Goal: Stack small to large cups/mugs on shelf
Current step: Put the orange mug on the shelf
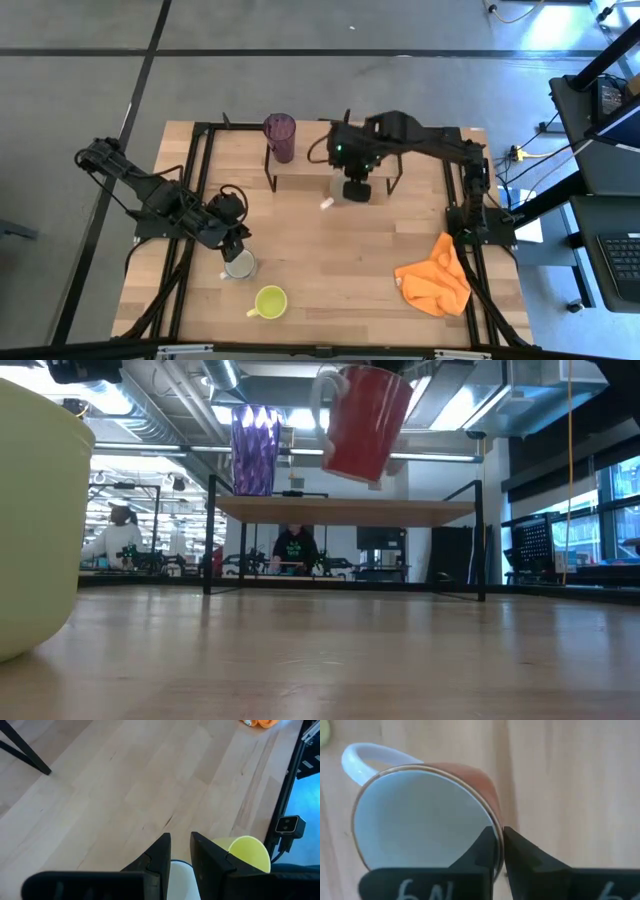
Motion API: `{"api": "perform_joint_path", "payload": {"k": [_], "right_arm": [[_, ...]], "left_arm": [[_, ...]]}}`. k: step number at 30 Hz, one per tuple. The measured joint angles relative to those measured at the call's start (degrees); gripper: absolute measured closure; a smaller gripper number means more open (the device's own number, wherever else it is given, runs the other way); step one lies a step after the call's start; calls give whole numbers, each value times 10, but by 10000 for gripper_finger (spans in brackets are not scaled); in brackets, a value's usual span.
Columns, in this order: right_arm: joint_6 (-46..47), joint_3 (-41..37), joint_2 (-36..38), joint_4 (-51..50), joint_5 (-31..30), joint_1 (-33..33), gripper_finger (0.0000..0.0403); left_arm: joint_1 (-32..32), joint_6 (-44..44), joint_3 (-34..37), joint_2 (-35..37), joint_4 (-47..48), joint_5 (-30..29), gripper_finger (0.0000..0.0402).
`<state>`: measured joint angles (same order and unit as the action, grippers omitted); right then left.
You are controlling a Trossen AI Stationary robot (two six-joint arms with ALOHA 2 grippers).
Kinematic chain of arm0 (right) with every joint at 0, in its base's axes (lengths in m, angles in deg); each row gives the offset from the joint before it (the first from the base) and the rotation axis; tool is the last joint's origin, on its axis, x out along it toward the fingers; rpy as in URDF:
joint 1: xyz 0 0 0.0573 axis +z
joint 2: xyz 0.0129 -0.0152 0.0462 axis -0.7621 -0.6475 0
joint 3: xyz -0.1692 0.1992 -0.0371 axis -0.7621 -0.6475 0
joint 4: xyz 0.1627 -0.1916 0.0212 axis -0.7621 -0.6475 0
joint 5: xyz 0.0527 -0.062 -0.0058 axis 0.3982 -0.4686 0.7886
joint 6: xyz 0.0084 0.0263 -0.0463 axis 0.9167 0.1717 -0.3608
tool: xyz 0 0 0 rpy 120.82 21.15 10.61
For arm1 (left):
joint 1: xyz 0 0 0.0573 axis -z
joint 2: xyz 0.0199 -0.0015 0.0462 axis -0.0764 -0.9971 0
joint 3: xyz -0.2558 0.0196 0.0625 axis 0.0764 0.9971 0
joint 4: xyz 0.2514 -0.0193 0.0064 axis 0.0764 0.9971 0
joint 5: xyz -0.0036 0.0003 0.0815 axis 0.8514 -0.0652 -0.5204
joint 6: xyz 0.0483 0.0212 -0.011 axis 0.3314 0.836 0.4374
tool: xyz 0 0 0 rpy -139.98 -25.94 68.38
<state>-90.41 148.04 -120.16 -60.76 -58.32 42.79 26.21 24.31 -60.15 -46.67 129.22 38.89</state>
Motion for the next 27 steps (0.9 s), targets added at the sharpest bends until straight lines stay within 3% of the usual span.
{"api": "perform_joint_path", "payload": {"k": [11, 17, 27], "right_arm": [[-49, 6, 0, 28, -55, -78, 381], [-49, 6, 0, 81, -55, -128, 381], [-14, -2, -1, 35, -18, -200, 379]], "left_arm": [[-3, -29, 0, 0, 0, 1, 334], [-6, -34, 0, 0, -1, -6, 334], [-32, -30, 0, 0, -3, -7, 334]]}}
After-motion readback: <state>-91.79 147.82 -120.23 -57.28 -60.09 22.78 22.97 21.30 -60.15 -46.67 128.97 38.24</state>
